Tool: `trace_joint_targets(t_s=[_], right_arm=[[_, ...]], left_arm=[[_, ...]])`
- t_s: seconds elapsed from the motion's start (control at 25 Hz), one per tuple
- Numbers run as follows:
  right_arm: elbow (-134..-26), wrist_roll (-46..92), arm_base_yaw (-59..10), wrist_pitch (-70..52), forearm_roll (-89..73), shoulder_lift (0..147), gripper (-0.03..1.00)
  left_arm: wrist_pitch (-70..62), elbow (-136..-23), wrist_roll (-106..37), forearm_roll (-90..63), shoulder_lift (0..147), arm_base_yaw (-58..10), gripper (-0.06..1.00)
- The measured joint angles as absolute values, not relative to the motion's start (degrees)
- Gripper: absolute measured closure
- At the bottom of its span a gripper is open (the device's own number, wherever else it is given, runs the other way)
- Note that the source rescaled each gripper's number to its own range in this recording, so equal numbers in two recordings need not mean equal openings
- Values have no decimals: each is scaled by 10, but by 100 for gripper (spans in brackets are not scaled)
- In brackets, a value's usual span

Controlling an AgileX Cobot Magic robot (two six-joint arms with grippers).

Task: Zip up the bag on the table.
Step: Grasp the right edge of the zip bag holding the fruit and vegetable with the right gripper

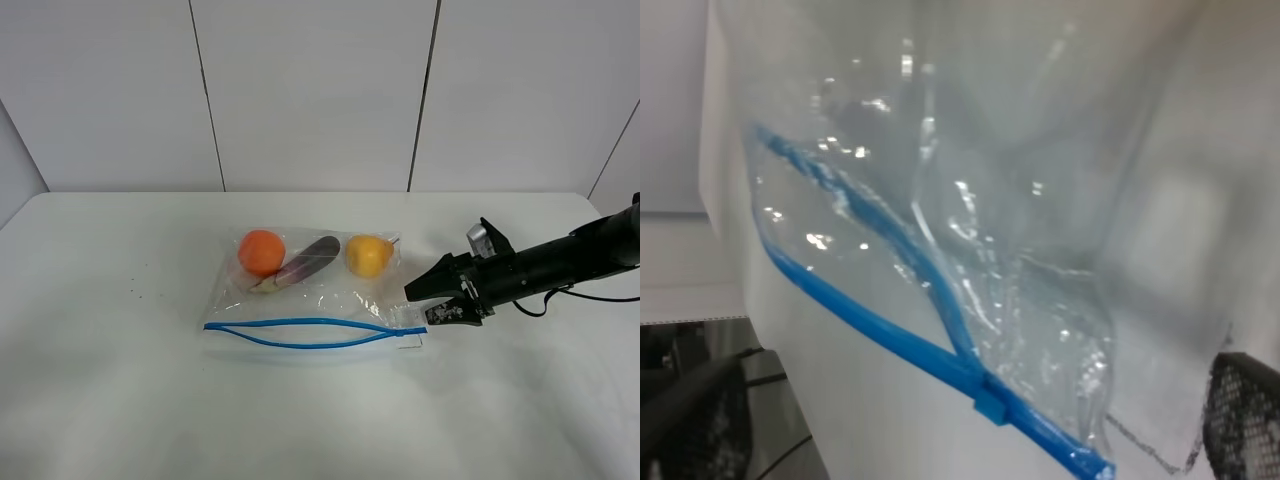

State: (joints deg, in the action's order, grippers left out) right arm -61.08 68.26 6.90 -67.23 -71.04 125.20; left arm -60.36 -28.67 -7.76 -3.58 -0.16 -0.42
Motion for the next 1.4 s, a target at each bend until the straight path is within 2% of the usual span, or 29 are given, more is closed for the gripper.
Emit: trace_joint_targets(t_s=[0.24,0.52,1.08,1.16,1.4], right_arm=[[-611,685,63,-673,-736,1263,-3],[-611,698,16,-659,-750,1263,-3],[-611,693,16,-658,-755,1263,-3],[-611,693,16,-658,-754,1263,2],[-611,689,16,-658,-753,1263,28]], left_arm=[[-604,-287,-78,-36,-2,-4,-6],[-604,-287,-78,-36,-2,-4,-6],[-604,-287,-78,-36,-2,-4,-6],[-604,-287,-78,-36,-2,-4,-6],[-604,-287,-78,-36,-2,-4,-6]])
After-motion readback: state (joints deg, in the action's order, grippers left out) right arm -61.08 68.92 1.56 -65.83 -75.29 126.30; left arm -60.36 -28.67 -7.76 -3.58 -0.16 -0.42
